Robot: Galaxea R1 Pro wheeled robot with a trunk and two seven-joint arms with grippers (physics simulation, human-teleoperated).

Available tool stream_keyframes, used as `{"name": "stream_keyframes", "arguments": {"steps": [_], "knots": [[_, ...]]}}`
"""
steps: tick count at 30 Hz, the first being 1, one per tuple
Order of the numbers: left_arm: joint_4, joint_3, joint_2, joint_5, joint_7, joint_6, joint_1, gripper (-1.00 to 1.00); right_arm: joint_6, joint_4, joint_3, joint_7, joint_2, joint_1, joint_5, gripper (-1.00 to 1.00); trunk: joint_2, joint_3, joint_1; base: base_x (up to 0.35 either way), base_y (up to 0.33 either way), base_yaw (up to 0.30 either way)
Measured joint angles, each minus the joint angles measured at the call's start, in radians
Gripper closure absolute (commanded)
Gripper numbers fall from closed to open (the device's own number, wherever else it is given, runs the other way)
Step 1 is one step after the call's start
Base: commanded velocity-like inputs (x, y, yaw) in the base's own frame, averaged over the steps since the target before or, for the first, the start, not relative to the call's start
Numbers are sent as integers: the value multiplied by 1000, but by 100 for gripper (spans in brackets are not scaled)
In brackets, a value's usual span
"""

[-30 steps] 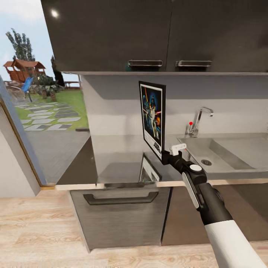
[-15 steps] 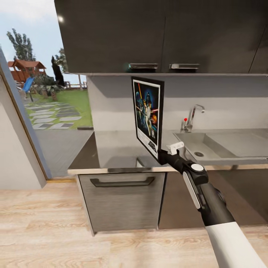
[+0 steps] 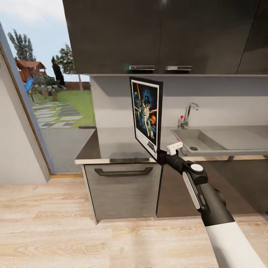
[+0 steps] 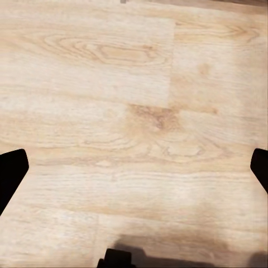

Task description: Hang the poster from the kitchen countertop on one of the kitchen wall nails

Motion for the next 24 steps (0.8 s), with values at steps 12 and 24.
{"name": "stream_keyframes", "arguments": {"steps": [12,24], "knots": [[0,0,0,0,0,0,0,-100,0,0,2,69,0,0,-1,100,0,0,0,-226,0,0],[0,0,0,0,-1,1,0,-100,-6,0,2,370,-4,34,2,100,0,0,0,-110,0,0]]}}
